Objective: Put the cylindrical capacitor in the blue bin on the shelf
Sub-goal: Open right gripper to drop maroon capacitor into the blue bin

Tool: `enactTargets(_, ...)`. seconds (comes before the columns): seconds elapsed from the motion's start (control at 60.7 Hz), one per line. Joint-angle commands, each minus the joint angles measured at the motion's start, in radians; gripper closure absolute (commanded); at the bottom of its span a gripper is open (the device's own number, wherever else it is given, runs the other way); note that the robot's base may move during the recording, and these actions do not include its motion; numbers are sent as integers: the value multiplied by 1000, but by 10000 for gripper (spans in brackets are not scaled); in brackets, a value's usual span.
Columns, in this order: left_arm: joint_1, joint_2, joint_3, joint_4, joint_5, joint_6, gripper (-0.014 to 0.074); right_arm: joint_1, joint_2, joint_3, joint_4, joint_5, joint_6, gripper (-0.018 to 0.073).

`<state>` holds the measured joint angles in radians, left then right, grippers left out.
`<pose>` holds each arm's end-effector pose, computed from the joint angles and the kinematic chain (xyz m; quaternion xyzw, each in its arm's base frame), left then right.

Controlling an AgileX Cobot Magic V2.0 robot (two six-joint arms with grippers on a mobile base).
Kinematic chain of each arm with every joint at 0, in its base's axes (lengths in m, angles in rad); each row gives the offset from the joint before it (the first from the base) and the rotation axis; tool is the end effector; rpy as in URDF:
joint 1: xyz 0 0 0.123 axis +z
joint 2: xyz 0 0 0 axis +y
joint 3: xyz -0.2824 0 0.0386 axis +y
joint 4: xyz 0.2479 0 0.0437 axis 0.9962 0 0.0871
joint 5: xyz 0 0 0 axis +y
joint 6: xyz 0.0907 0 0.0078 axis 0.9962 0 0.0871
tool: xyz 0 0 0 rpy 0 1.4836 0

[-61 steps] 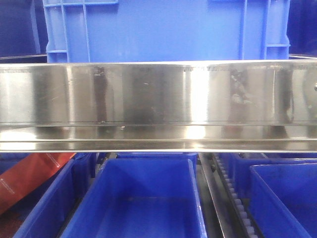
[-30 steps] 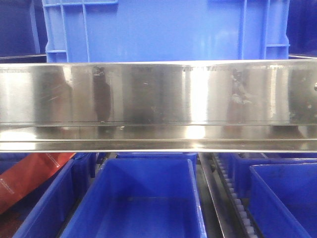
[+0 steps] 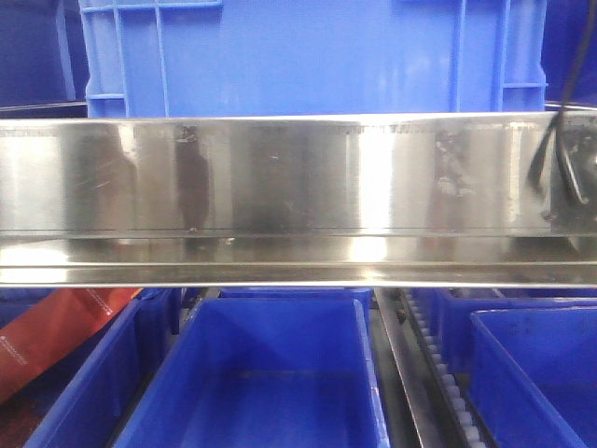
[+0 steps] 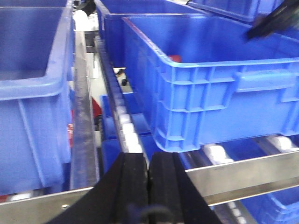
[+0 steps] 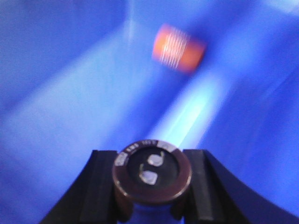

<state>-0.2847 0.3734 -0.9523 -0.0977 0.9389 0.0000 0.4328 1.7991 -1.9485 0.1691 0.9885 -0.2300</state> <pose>0.0193 -0.0131 0.4098 0.1137 0.7876 -0.1340 0.5906 0.3635 0.1820 0.4082 -0.2837 0.8691 0.1229 0.3862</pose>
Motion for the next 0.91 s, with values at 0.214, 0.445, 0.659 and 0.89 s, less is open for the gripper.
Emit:
enactTargets(0.214, 3, -4, 1, -31, -15, -10, 689, -2, 25, -16, 1, -25, -7, 634)
enactTargets(0.445, 3, -4, 1, -31, -15, -10, 689, -2, 25, -16, 1, -25, 4, -8)
enactTargets(0.659, 3, -4, 1, -31, -15, -10, 689, -2, -9, -16, 3, -21, 4, 71)
enactTargets(0.89, 3, -4, 1, -31, -15, -10, 689, -12, -136, -16, 3, -13, 4, 399)
